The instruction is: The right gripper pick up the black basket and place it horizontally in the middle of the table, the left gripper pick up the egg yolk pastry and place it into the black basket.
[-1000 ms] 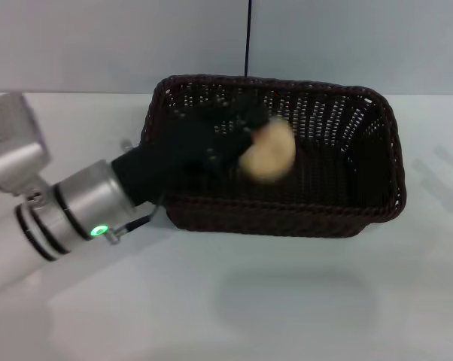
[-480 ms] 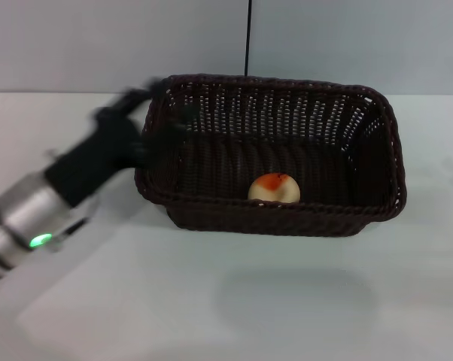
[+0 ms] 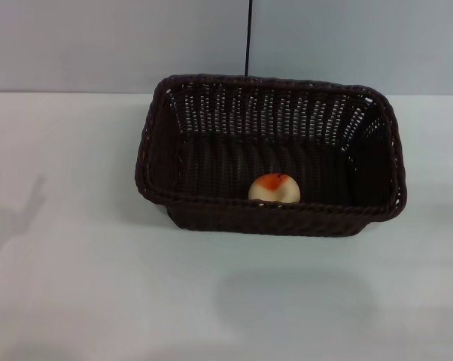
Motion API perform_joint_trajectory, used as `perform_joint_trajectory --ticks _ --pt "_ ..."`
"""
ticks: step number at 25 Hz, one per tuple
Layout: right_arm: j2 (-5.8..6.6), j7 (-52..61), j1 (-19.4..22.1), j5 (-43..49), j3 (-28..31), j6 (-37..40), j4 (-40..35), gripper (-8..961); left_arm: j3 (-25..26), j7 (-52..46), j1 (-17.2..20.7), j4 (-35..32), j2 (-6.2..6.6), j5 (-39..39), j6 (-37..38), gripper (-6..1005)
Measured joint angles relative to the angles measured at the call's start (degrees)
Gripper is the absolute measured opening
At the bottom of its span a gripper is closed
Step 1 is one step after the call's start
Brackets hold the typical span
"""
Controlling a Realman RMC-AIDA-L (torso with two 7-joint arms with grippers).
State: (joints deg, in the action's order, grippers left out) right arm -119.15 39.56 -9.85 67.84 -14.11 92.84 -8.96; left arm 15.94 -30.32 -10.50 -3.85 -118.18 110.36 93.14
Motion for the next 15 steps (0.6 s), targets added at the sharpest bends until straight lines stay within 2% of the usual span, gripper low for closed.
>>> perform_joint_trajectory --ticks 1,3,15 --pt "-0.03 -3.50 -0.60 -0.01 3.11 -0.05 2.57 578 1.50 1.06 1.52 0.36 -0.04 0.02 0.00 813" --pt "-0.03 -5.48 -1.06 0.00 4.33 -0.28 3.72 578 2.65 1.66 2.56 0.63 -0.12 0.03 -0.10 813" --pt "0.07 -6.93 -2.11 0.04 5.21 -0.49 3.89 578 6.34 8.41 3.82 3.00 -0.19 -0.02 -0.14 813"
